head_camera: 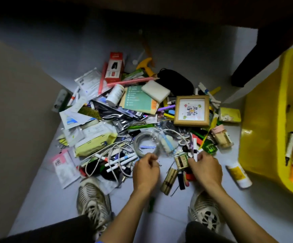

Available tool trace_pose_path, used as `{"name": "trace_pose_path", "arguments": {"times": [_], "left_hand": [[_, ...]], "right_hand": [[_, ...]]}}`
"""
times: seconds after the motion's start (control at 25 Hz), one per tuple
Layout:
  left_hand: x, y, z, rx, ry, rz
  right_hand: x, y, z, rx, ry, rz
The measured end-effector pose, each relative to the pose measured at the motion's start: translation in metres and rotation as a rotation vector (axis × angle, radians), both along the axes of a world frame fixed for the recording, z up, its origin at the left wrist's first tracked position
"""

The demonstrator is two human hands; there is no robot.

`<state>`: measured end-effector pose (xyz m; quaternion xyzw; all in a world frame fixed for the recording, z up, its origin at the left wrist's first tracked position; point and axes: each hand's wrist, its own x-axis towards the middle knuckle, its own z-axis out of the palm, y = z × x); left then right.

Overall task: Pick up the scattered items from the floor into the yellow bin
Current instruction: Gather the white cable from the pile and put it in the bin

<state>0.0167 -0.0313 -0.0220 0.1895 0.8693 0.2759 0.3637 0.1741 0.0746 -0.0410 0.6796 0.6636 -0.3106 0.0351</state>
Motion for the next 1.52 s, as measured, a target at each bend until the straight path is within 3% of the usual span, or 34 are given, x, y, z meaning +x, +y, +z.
{"name": "trace_pose_path", "arguments": {"times": [0.08,0.16,0.24,0.4,0.56,0.72,0.76,0.84,0.92,1.0,1.04,1.16,1.2,1.44,1.52], "left_hand": [[-0.020,-0.011,0.006,-0.078,0.284,0.009],[-0.044,-0.026,0.005,-0.264,0.487,-0.198],[-0.065,-0.034,0.000,-0.435,0.515,-0.444],[-0.080,-0.033,-0.006,-0.466,0.523,-0.573],[-0.085,-0.023,0.010,-0.342,0.593,-0.400],[-0.082,0.007,0.057,0.034,0.741,-0.265],[-0.083,0.016,0.073,-0.002,0.677,-0.296],[-0.091,0.031,0.096,-0.274,0.511,-0.393],[-0.100,0.037,0.112,-0.459,0.476,-0.406],[-0.105,0.036,0.124,-0.308,0.528,-0.262],[-0.101,0.036,0.129,-0.174,0.432,-0.189],[-0.071,0.046,0.135,0.239,-0.354,0.092],[-0.061,0.050,0.133,0.299,-0.486,0.132],[-0.042,0.060,0.117,0.329,-0.663,0.311],[-0.043,0.061,0.120,0.241,-0.590,0.213]], "right_hand": [[-0.001,-0.011,0.011,0.041,0.110,0.023],[-0.006,-0.023,0.021,0.021,0.301,0.067],[-0.014,-0.030,0.027,-0.047,0.420,0.173],[-0.024,-0.036,0.030,-0.078,0.457,0.375],[-0.033,-0.028,0.031,-0.161,0.502,0.373],[-0.068,-0.013,0.058,-0.212,0.720,0.219],[-0.075,-0.006,0.069,-0.179,0.779,0.189],[-0.086,0.007,0.088,-0.140,0.827,0.168],[-0.085,0.016,0.103,-0.122,0.808,0.162],[-0.083,0.020,0.110,-0.094,0.798,0.142],[-0.082,0.019,0.114,-0.085,0.801,0.126],[-0.084,0.017,0.121,-0.123,0.845,0.153],[-0.087,0.017,0.122,-0.158,0.844,0.211],[-0.093,0.024,0.107,-0.427,0.753,0.331],[-0.094,0.019,0.102,-0.391,0.659,0.385]]}}
